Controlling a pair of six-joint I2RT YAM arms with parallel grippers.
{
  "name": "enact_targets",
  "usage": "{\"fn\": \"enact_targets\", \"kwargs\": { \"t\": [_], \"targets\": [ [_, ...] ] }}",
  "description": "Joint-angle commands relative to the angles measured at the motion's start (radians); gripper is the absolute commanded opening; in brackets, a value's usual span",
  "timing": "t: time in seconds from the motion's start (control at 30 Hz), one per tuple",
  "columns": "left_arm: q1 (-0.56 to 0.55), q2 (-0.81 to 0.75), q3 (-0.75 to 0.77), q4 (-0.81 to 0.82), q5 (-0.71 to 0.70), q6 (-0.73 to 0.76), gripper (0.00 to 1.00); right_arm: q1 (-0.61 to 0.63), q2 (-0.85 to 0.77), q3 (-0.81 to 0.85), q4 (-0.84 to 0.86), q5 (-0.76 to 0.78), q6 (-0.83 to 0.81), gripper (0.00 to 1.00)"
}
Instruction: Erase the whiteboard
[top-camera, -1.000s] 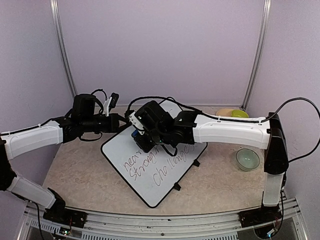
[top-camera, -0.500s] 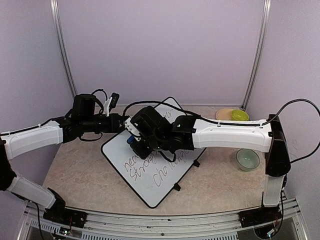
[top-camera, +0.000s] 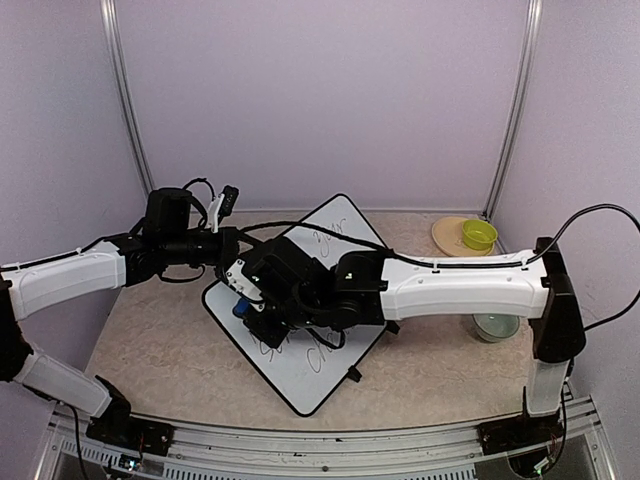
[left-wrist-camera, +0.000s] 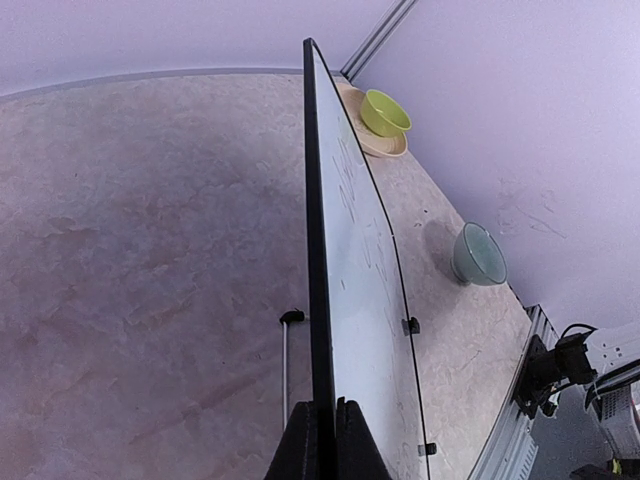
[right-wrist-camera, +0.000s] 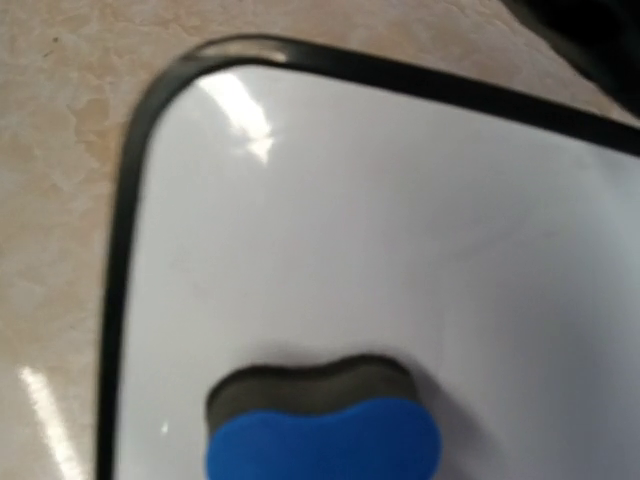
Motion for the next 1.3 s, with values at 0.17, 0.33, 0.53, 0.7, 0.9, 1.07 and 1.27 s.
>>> {"fn": "enact_targets", "kwargs": {
  "t": [0.17,0.33,0.53,0.7,0.9,1.07,1.27],
  "targets": [
    [-0.010,-0.007,0.003,-0.029,0.017,0.015,0.00,-0.162,-0.055,-0.085,0.037,-0.022,0.012,0.23],
    [-0.011,-0.006,0.005,-0.029,0.023,0.015,0.00,-0.249,-0.072,-0.124,0.070,-0.019,-0.028,0.23],
    [-0.009,-0.009,0.008,-0.033,0.026,0.018,0.00,-0.354,-0.078,-0.164,0.101,-0.041,-0.031,0.23],
    [-0.012,-0.014,0.004,-0.032,0.024,0.018,0.00,-0.416,-0.071,-0.191,0.123,-0.064,-0.026,0.22],
    [-0.013,-0.020,0.004,-0.032,0.022,0.020,0.00,-0.458,-0.061,-0.215,0.141,-0.068,-0.018,0.22],
    [-0.012,-0.019,0.008,-0.034,0.030,0.018,0.00,-0.488,-0.057,-0.227,0.145,-0.062,-0.016,0.22],
    [-0.015,-0.024,0.006,-0.035,0.024,0.021,0.00,-0.508,-0.058,-0.234,0.151,-0.063,-0.009,0.21]
  ]
}}
